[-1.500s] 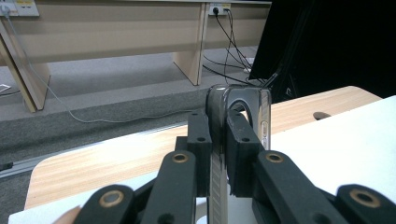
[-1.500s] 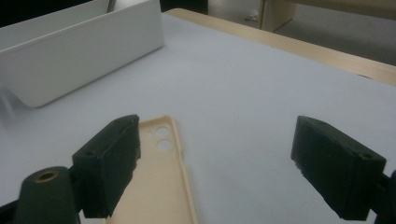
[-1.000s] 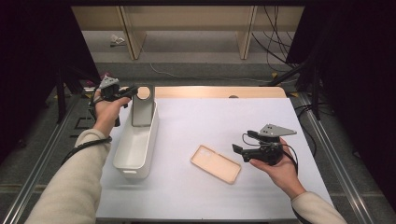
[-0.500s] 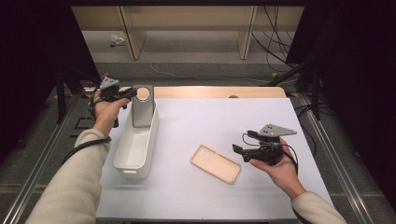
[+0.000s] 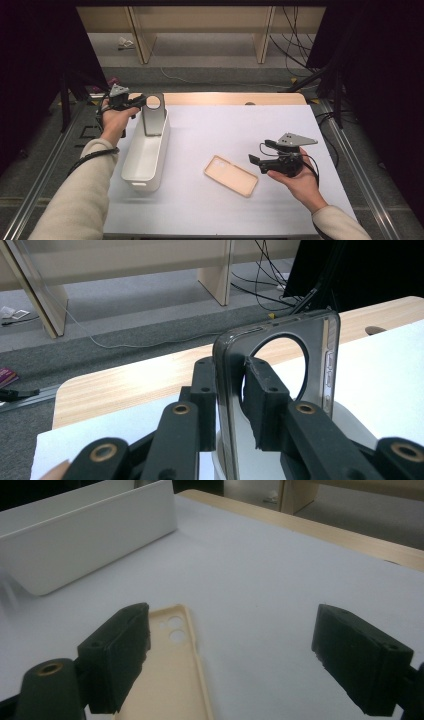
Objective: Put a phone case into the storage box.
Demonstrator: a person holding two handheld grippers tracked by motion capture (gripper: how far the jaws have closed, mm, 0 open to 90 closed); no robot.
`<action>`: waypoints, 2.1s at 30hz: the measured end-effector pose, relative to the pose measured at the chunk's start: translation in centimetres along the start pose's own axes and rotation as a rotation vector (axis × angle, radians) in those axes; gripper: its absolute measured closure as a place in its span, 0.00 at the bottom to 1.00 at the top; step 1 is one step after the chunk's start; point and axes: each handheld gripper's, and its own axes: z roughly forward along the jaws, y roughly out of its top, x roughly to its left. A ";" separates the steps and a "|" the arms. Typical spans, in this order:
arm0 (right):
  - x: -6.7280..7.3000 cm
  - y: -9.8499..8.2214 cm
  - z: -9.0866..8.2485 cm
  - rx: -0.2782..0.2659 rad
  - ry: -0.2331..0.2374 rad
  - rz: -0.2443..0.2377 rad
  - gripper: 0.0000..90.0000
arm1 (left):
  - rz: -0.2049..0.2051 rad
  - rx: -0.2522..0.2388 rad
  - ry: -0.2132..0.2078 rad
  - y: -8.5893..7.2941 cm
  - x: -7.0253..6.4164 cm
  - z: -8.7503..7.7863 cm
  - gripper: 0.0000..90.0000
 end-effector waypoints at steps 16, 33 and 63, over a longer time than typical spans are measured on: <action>0.0 0.0 0.0 0.000 0.000 0.002 0.18 | 0.010 0.032 0.026 0.4 -0.4 0.0 0.68; 0.0 0.0 0.0 0.007 -0.007 0.002 0.18 | 0.035 0.095 0.037 1.4 -1.7 -2.8 0.15; -0.4 -0.1 0.2 0.027 -0.020 0.017 0.18 | 0.121 0.052 -0.118 -2.8 -10.7 -10.9 0.00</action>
